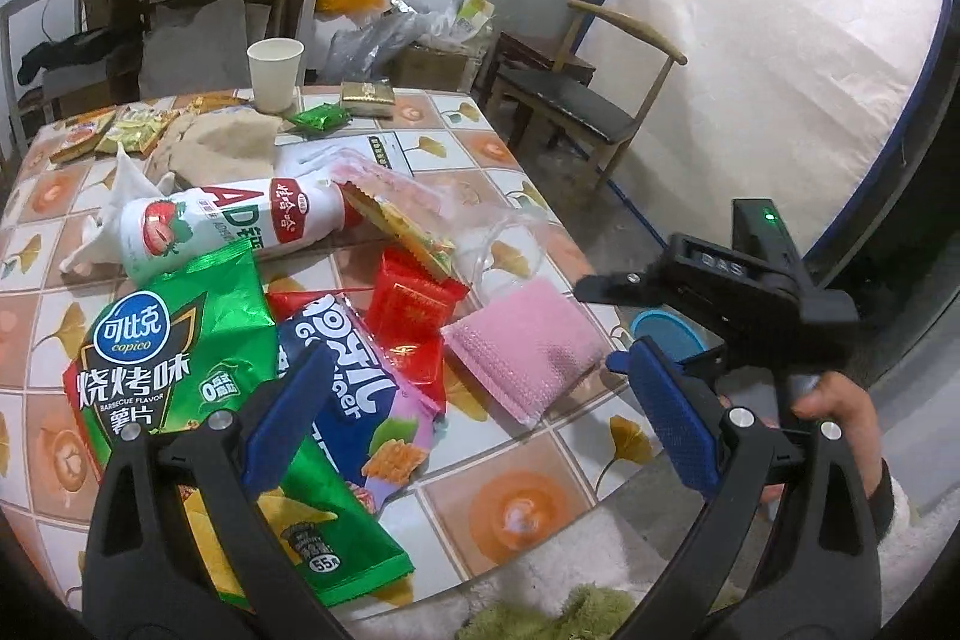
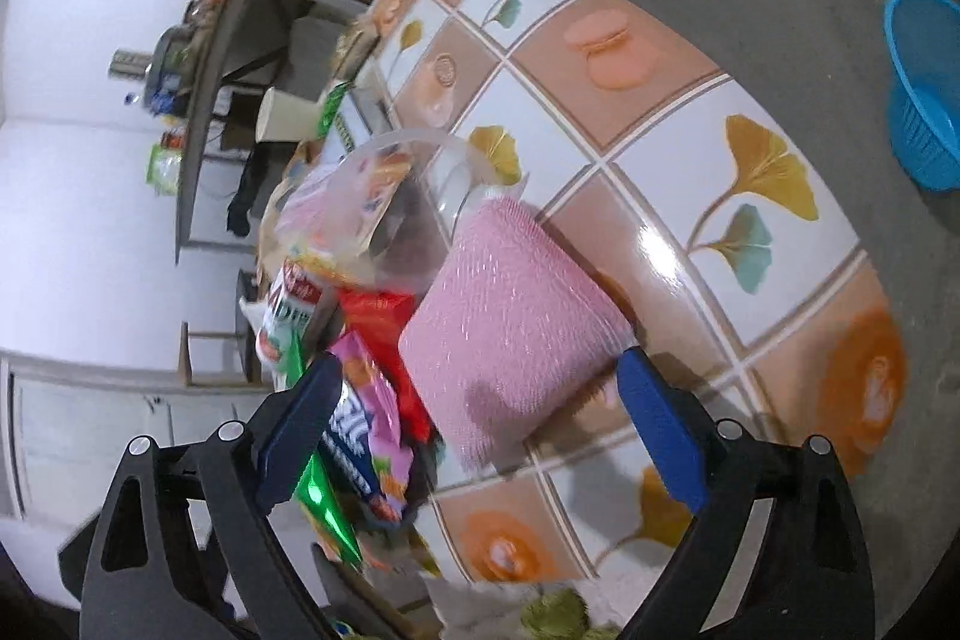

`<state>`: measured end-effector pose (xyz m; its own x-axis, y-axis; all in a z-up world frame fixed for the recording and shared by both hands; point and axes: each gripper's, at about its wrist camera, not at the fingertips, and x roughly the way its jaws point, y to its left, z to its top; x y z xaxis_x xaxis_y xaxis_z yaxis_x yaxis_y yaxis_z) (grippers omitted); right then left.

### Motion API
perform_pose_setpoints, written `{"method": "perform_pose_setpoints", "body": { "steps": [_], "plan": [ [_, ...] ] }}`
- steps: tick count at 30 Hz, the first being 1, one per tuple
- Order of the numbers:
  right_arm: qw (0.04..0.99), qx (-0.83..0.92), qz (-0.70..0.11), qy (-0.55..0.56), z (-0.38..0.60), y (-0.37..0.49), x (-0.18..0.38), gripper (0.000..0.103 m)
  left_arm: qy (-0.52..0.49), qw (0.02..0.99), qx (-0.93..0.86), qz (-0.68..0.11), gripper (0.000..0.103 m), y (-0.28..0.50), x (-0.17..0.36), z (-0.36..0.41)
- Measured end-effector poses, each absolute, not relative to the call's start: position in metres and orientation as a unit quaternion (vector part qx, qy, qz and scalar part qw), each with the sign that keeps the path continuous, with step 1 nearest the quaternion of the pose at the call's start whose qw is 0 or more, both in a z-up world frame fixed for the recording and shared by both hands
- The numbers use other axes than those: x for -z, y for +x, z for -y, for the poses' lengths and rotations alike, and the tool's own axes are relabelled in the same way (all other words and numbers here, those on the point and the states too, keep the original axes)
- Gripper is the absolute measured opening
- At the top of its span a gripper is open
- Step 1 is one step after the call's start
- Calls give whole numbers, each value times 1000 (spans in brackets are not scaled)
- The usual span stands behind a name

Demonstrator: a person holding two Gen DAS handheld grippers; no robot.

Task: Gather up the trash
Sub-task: 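Reach the right tool to the pink mesh sponge and close on it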

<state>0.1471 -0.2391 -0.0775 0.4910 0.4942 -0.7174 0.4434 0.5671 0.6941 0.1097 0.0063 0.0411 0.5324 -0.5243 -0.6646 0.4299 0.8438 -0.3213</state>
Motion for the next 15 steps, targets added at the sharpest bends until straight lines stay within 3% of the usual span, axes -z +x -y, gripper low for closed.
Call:
{"method": "perform_pose_setpoints", "body": {
  "steps": [3, 5, 9, 12, 14, 15],
  "plan": [
    [726, -4, -506, 466, 235, 155, 81, 91, -53, 875, 266, -402, 93, 116, -41, -10],
    [717, 1, -510, 475, 234, 157, 86, 91, -39, 877, 259, -402, 82, 121, -46, -13],
    [712, 4, -503, 490, 233, 159, 91, 90, -28, 872, 255, -416, 71, 144, -58, -19],
    [712, 4, -496, 496, 236, 160, 93, 79, -58, 860, 265, -433, 64, 168, -66, -27],
    [706, -6, -495, 507, 239, 160, 99, 59, -80, 846, 274, -451, 58, 186, -66, -28],
    [699, -10, -494, 516, 241, 159, 103, 54, -87, 841, 273, -459, 56, 191, -64, -28]
  ]
}}
